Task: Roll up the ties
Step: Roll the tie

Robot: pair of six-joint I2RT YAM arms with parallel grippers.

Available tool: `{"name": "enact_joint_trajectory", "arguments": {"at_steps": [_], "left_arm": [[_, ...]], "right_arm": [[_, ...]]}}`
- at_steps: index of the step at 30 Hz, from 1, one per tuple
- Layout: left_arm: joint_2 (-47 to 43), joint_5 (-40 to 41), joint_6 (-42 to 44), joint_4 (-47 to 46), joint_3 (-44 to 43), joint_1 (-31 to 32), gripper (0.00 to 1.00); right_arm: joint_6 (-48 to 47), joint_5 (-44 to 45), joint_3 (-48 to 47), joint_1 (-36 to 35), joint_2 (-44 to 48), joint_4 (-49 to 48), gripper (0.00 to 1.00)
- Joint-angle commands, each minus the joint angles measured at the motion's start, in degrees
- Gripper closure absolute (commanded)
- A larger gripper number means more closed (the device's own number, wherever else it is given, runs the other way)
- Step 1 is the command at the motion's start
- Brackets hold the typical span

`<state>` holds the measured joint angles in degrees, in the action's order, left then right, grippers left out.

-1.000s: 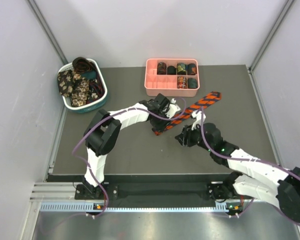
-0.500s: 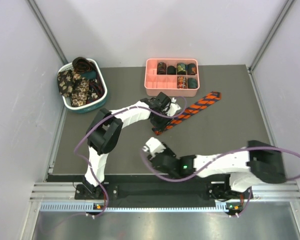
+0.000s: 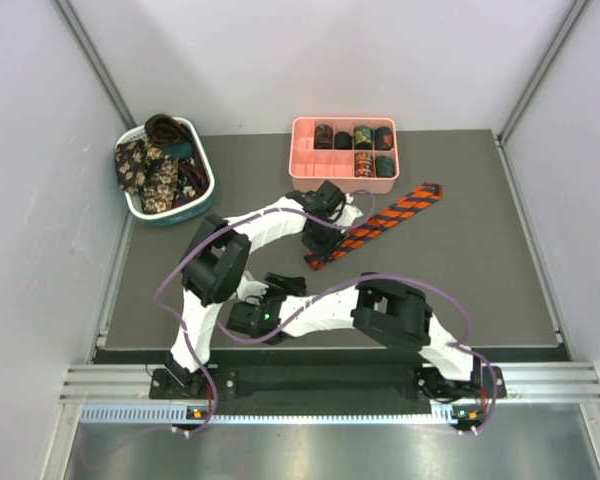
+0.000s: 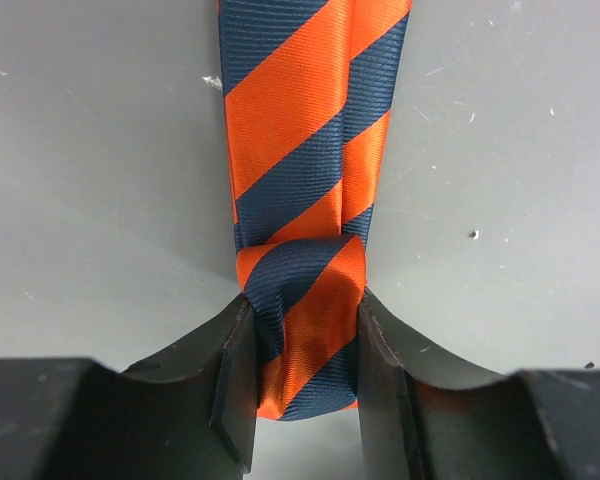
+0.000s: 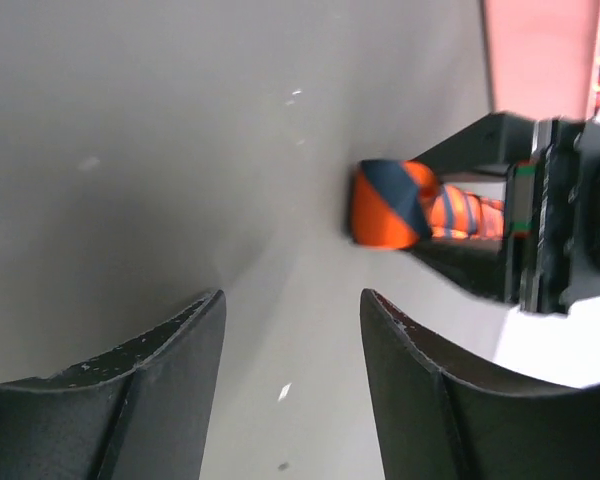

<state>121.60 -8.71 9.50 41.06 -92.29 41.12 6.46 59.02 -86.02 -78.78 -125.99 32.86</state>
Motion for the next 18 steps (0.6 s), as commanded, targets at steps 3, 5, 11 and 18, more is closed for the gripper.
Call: {"name": "enact_joint_trajectory", "arguments": {"at_steps": [3, 5, 11, 18], "left_arm": [[4.7, -1.2, -2.6, 12.5, 0.9, 0.8, 0.78], [4.7, -1.1, -2.9, 13.3, 0.9, 1.0, 0.78], [5.4, -0.7, -4.5, 16.4, 0.0, 1.7, 0.78], [5.3, -0.5, -5.8, 19.4, -0.3, 2.6, 0.76]], "right_arm": [[-4.1, 2.4, -6.7, 3.8, -4.3, 8.3, 0.43], [-5.7, 1.2, -7.5, 4.9, -4.9, 7.3, 0.43], [-9.5, -0.7, -8.4, 6.6, -5.4, 5.6, 0.43], [-11.4, -1.8, -8.5, 7.5, -6.8, 4.1, 0.44]]}}
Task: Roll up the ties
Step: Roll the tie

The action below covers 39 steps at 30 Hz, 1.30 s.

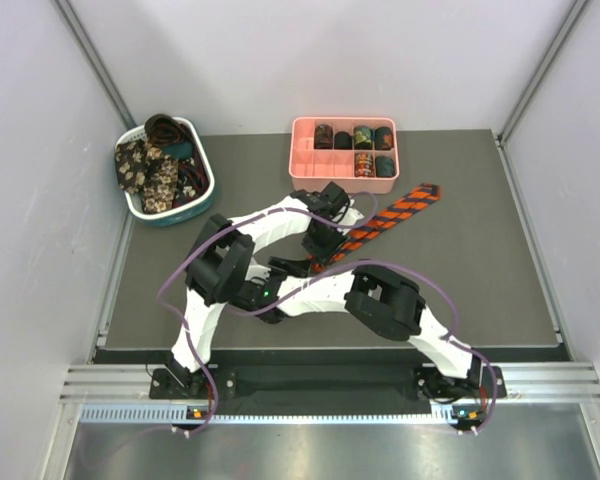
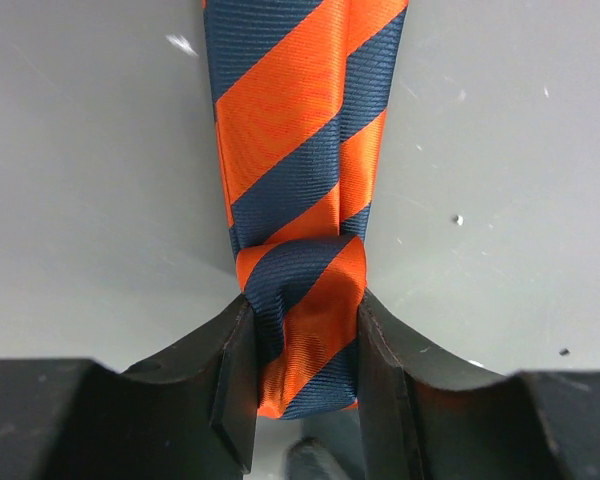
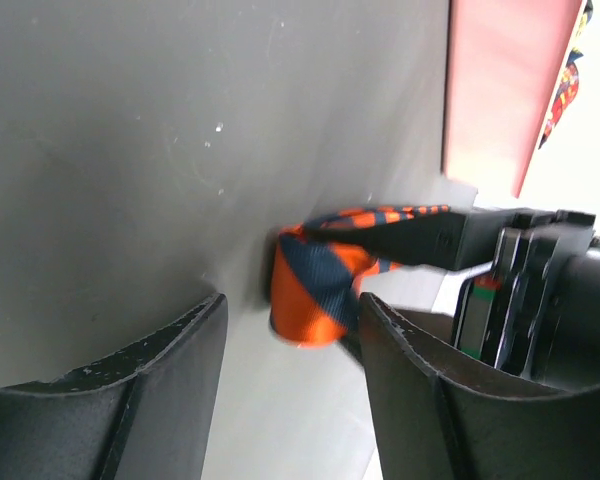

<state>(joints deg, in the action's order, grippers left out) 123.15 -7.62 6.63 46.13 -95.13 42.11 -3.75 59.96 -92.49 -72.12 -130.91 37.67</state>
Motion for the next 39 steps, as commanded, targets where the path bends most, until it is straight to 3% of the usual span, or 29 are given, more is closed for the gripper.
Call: {"name": "enact_joint_trajectory", "arguments": {"at_steps": [1, 25, 27, 34, 39], "left_arm": [[3.8, -1.6, -3.0, 15.1, 2.6, 1.6, 0.75], [4.4, 0.8, -4.3, 17.4, 0.7, 1.7, 0.71], [4.5, 0.8, -4.3, 17.5, 0.7, 1.7, 0.71], [4.4, 0.3, -4.2, 17.0, 0.5, 1.7, 0.66], [3.8, -0.2, -3.6, 15.3, -1.0, 1.7, 0.6]], "right_arm": [[-1.3, -2.7, -2.3, 1.1, -2.6, -0.3, 0.44], [10.5, -3.4, 3.5, 5.8, -3.2, 6.9, 0.51], [9.6, -3.9, 4.7, 6.7, -3.2, 5.8, 0.54], [7.3, -6.0, 6.0, 7.3, -1.2, 1.5, 0.85], [6.5, -8.0, 5.5, 6.8, 1.2, 0.1, 0.91]]}}
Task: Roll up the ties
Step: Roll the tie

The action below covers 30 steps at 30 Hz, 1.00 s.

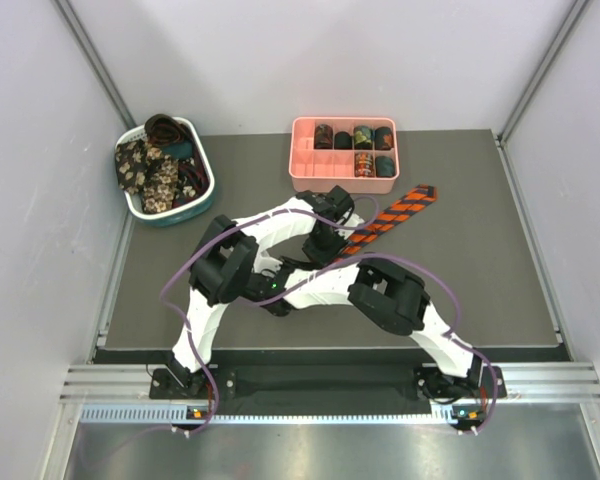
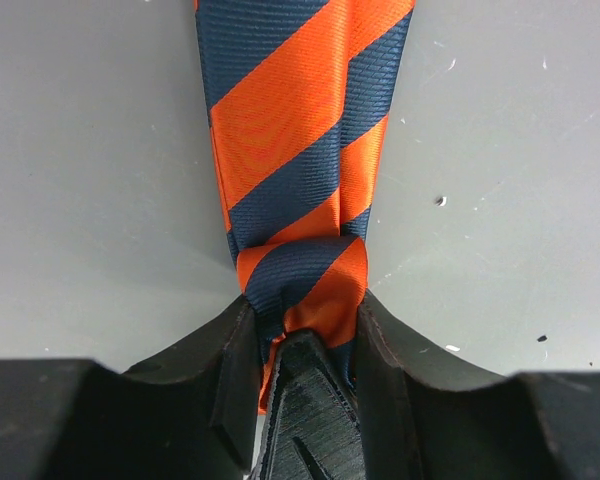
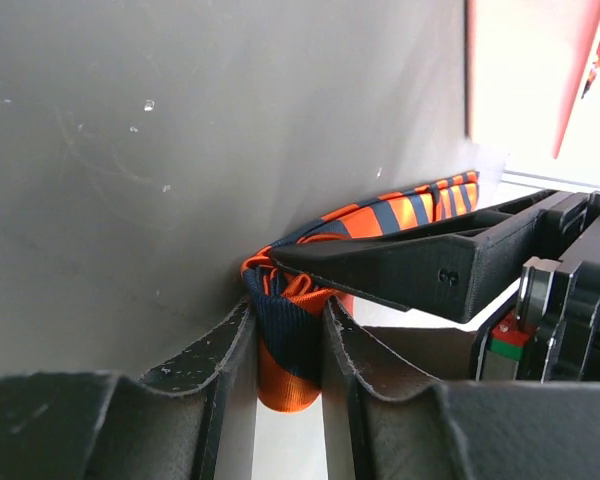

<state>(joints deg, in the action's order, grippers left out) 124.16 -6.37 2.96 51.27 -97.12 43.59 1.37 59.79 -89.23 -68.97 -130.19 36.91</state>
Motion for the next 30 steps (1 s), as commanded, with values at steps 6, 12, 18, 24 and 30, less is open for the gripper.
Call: {"name": "enact_joint_trajectory", "arguments": {"at_steps": [6, 12, 18, 24, 30], "left_arm": [[0.4, -2.4, 1.0, 7.8, -3.8, 0.2, 0.48], [-6.9, -3.2, -0.1, -1.9, -2.6, -1.6, 0.33], [-18.5, -2.2, -4.6, -17.8, 7.3, -5.6, 0.07], [-32.3, -5.1, -13.9, -37.1, 23.1, -13.8, 0.01], [-43.8, 0.7, -21.0, -49.1, 37.3, -18.5, 0.01]], "right_arm": [[1.9, -9.3, 1.4, 3.0, 1.6, 1.0, 0.93], [2.0, -13.7, 3.8, 3.0, 4.3, -2.1, 0.94], [-0.1, -17.7, 8.4, 3.6, 9.2, -8.3, 0.94], [-0.7, -22.6, 11.1, 5.1, 13.9, -12.4, 0.95], [0.2, -29.4, 17.1, 7.4, 21.1, -18.1, 0.96]]}}
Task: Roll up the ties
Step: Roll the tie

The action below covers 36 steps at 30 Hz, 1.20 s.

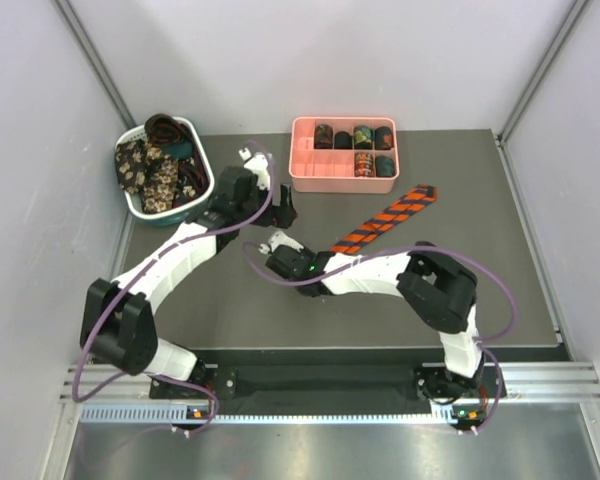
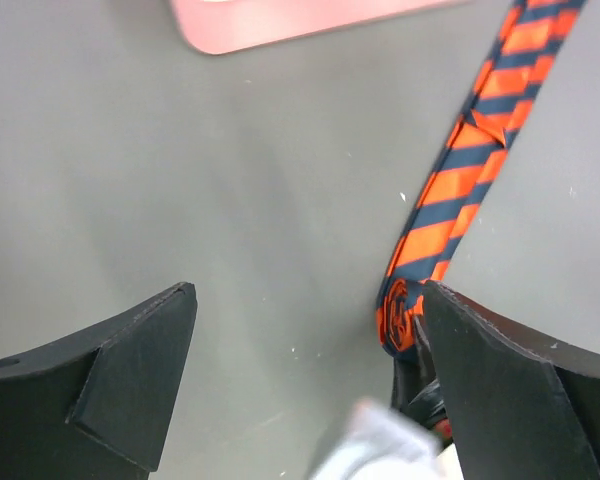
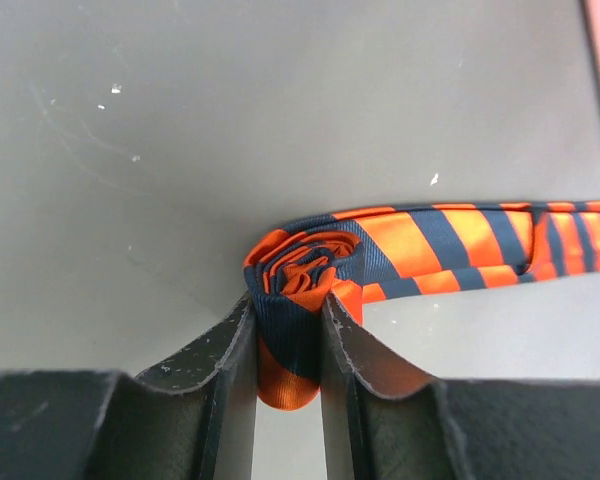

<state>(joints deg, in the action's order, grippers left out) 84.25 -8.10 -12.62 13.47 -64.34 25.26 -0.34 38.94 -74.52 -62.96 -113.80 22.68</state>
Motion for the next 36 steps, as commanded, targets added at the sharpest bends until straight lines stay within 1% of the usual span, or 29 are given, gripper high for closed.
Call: {"name": "enact_joint_trajectory", "arguments": {"at_steps": [1, 4, 5, 7, 8, 10, 12, 13, 15, 16, 18, 19, 21, 22, 24, 25, 26, 28, 29, 30, 31, 33, 34, 36], "left_arm": [[-5.2, 3.6, -5.7, -12.4, 5.5, -0.4, 0.01], [-6.5, 4.4, -8.2, -13.0, 8.4, -2.0, 0.01], [-6.6, 3.9, -10.7, -13.0, 9.7, -3.5, 0.01], [-6.2, 0.2, -13.5, -15.4, 10.7, -5.7, 0.01], [-6.0, -3.3, -15.0, -15.9, 11.3, -7.9, 0.01], [-6.6, -4.2, -15.4, -16.9, 12.6, -9.3, 0.01], [-8.0, -4.1, -15.2, -20.9, 16.0, -9.7, 0.01], [-9.4, -4.1, -15.0, -22.3, 18.3, -9.6, 0.01], [-10.6, -3.2, -15.1, -25.2, 20.3, -9.7, 0.01], [-11.6, -2.5, -15.8, -25.3, 21.3, -9.7, 0.01], [-12.3, -2.0, -17.1, -23.5, 21.5, -10.0, 0.01], [-13.4, -1.1, -17.7, -23.8, 22.6, -10.0, 0.01], [-15.8, 2.8, -20.1, -24.7, 24.6, -10.1, 0.01], [-16.4, 6.1, -21.7, -26.4, 26.8, -10.1, 0.01], [-17.9, 6.9, -21.8, -28.0, 28.1, -10.1, 0.01], [-18.2, 7.0, -22.4, -29.7, 29.4, -10.2, 0.01], [-18.2, 6.4, -22.6, -30.8, 30.1, -10.1, 0.01], [-17.9, 1.6, -22.2, -34.6, 31.6, -10.2, 0.01], [-17.6, -4.3, -21.9, -37.1, 31.8, -10.2, 0.01], [-17.1, -8.0, -21.0, -38.8, 31.9, -10.2, 0.01], [-16.3, -12.9, -19.2, -42.5, 32.5, -9.7, 0.01], [-14.8, -13.7, -18.5, -43.9, 32.5, -8.7, 0.03], [-14.2, -13.8, -16.5, -44.0, 32.2, -7.3, 0.05], [-13.3, -12.6, -13.9, -43.6, 31.8, -5.1, 0.05]], "right_arm": [[2.4, -10.4, 3.7, 2.0, 5.6, -5.1, 0.96], [3.2, -14.2, 6.0, 3.4, 8.8, -7.5, 0.96], [3.3, -15.4, 6.6, 3.6, 9.6, -7.9, 0.96], [3.9, -18.6, 8.2, 4.6, 11.7, -9.2, 0.96], [4.0, -19.8, 8.8, 4.9, 12.3, -9.8, 0.96], [4.7, -23.0, 10.6, 6.3, 14.2, -10.9, 0.96], [5.4, -25.8, 12.2, 7.5, 15.7, -12.1, 0.96], [5.6, -28.6, 12.6, 8.9, 16.1, -12.6, 0.96], [6.3, -32.2, 13.9, 10.5, 17.2, -13.4, 0.96], [6.5, -36.4, 14.0, 12.3, 17.5, -13.4, 0.96], [7.5, -41.2, 14.7, 14.3, 17.9, -13.9, 0.97], [7.7, -46.0, 14.8, 16.3, 18.0, -14.1, 0.97], [8.4, -51.0, 15.3, 18.3, 17.6, -14.7, 0.96], [8.6, -55.2, 15.4, 20.3, 17.6, -14.7, 0.96], [9.3, -59.7, 15.9, 22.2, 16.8, -15.4, 0.96], [9.7, -63.9, 16.2, 23.9, 16.6, -16.8, 0.96], [10.1, -65.9, 16.5, 24.7, 16.1, -17.3, 0.95], [10.8, -69.9, 16.8, 26.8, 15.1, -18.3, 0.95], [11.0, -71.5, 16.8, 27.5, 14.1, -18.3, 0.95], [11.2, -73.2, 16.6, 28.2, 13.5, -18.5, 0.95], [11.7, -76.3, 16.6, 29.5, 12.5, -19.2, 0.95], [12.4, -79.5, 16.0, 31.0, 11.3, -19.4, 0.94], [12.5, -81.0, 15.6, 31.4, 10.8, -19.3, 0.94], [12.4, -82.2, 14.7, 32.5, 9.3, -18.4, 0.94]]}}
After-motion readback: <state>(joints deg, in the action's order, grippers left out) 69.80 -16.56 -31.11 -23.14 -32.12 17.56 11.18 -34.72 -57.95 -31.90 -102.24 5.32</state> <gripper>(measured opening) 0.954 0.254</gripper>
